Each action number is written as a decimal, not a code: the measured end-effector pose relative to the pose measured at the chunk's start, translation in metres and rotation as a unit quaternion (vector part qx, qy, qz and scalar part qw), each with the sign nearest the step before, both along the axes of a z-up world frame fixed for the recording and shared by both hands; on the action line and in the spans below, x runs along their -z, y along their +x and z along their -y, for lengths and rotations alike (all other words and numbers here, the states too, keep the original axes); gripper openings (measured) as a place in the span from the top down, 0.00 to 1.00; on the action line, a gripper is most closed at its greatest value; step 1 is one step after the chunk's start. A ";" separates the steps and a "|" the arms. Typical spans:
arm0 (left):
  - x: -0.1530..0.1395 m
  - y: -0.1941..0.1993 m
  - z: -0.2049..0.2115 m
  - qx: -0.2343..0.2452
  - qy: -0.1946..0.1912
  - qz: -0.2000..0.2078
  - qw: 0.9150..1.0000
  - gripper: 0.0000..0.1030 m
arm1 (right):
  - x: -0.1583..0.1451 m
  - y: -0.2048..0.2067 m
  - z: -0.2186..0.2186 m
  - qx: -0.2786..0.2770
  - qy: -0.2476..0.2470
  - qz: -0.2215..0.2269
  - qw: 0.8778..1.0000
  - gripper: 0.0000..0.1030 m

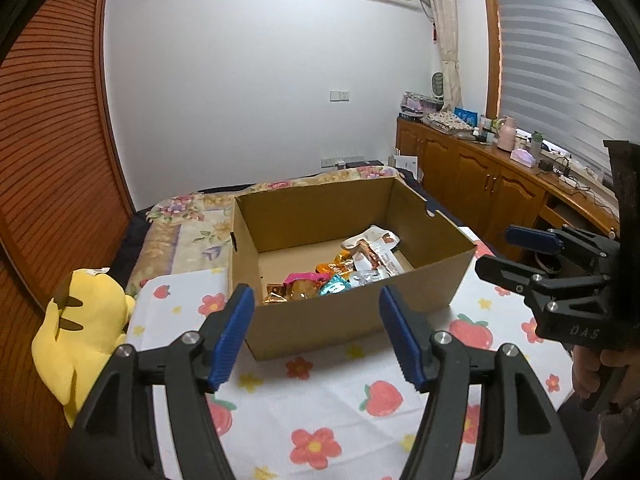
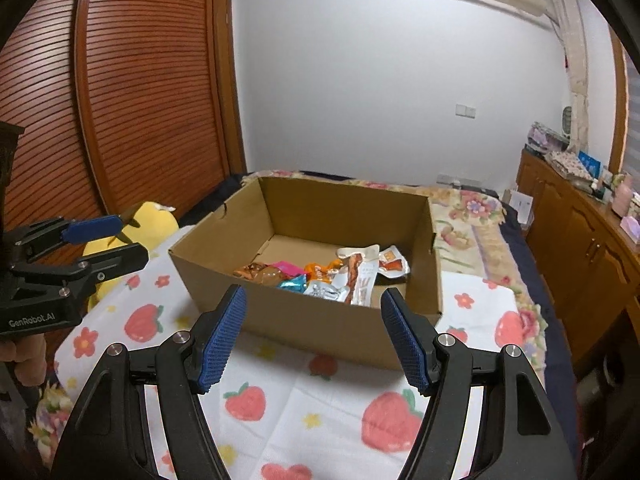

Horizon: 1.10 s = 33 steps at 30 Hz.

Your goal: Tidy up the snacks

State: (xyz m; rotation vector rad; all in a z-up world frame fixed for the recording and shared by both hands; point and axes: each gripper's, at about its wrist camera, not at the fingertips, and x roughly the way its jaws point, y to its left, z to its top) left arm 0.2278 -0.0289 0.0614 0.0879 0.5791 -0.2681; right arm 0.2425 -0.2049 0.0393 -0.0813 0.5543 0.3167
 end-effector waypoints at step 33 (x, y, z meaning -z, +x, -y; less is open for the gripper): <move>-0.019 -0.130 -0.010 -0.083 0.015 0.079 0.993 0.00 | -0.018 -0.120 0.018 0.063 0.008 0.058 0.996 0.00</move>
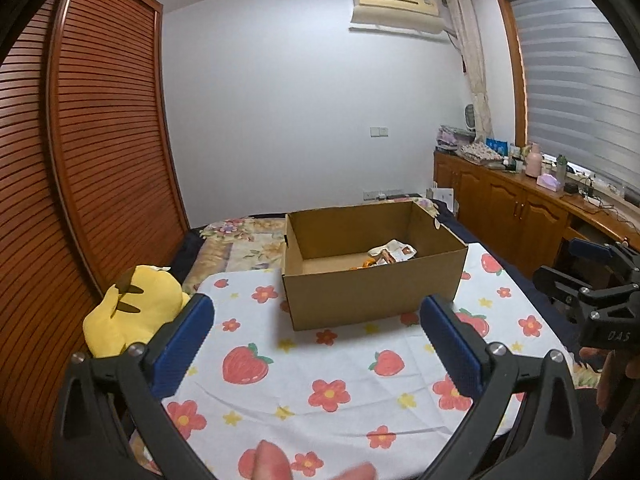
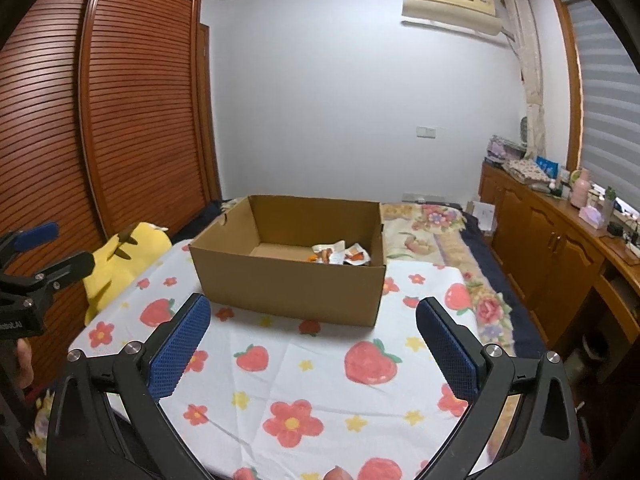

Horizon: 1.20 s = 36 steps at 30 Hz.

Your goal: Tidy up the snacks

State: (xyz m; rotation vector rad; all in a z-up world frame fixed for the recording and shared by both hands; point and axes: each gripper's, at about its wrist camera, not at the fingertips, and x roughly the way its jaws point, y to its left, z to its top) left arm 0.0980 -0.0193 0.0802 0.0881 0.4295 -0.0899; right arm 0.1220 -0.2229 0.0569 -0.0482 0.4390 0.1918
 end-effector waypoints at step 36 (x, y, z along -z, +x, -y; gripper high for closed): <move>0.049 -0.066 -0.007 -0.032 -0.006 -0.011 0.999 0.00 | 0.027 -0.087 0.020 0.072 0.014 0.015 0.997 0.00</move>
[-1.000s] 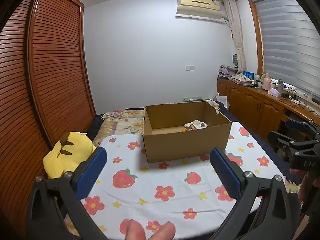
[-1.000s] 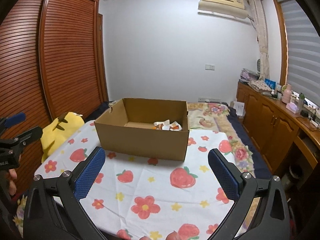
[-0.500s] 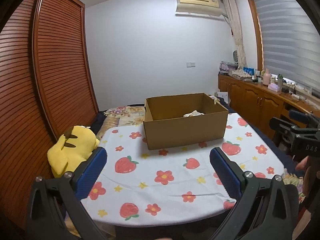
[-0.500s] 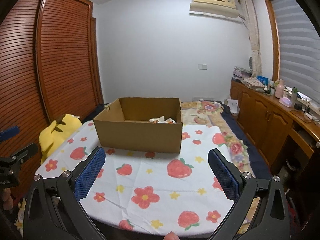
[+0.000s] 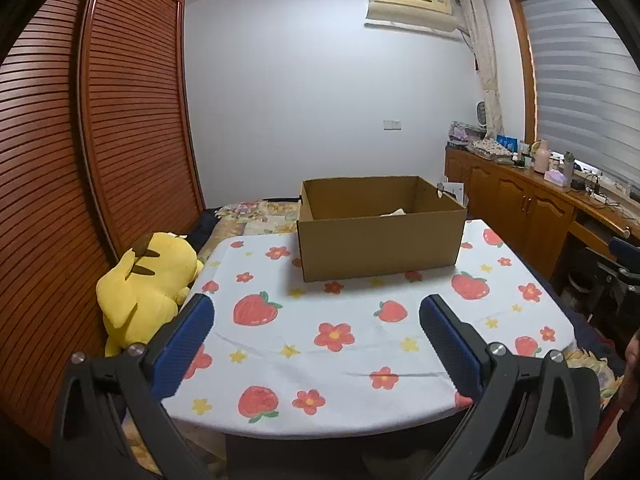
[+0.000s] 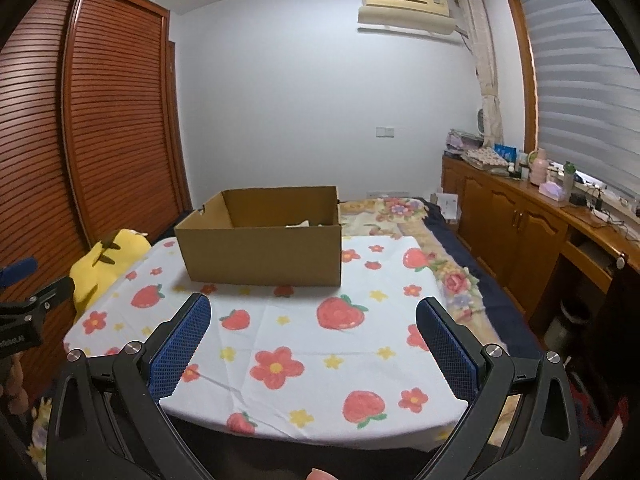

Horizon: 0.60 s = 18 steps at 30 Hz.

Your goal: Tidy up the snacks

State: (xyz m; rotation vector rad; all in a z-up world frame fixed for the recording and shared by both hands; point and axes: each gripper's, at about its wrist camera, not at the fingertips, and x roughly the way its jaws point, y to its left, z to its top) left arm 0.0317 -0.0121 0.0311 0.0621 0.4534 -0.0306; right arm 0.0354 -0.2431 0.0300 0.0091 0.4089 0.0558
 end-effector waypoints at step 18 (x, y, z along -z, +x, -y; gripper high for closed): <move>-0.001 0.001 -0.007 -0.006 -0.007 0.004 1.000 0.00 | 0.009 0.000 -0.001 0.000 -0.004 -0.003 1.000 0.00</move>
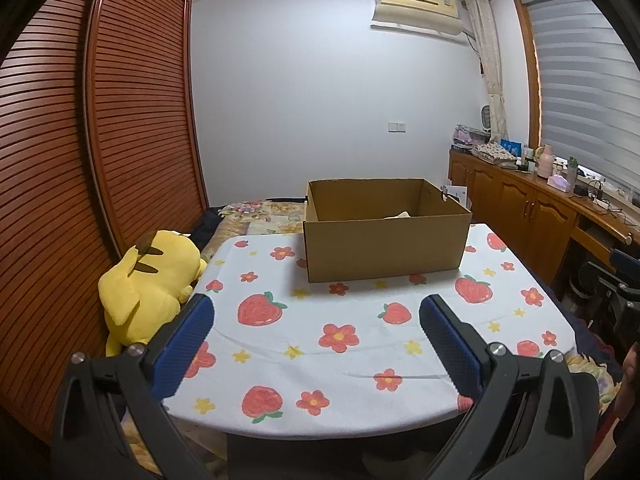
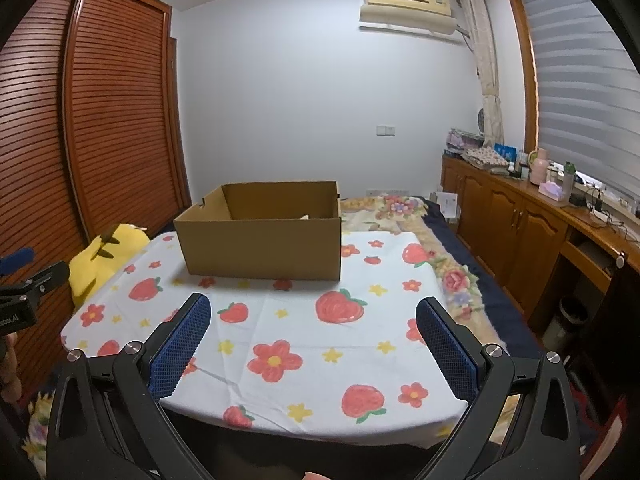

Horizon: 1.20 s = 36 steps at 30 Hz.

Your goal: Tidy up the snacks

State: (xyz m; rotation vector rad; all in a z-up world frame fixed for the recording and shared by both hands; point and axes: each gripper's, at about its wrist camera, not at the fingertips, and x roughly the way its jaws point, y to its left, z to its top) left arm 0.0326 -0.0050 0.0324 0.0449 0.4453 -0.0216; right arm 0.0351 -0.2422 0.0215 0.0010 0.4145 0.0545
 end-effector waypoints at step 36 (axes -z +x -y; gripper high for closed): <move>-0.002 -0.005 0.004 0.002 0.012 0.009 1.000 0.00 | -0.007 0.001 -0.003 -0.001 0.000 0.006 1.000 0.00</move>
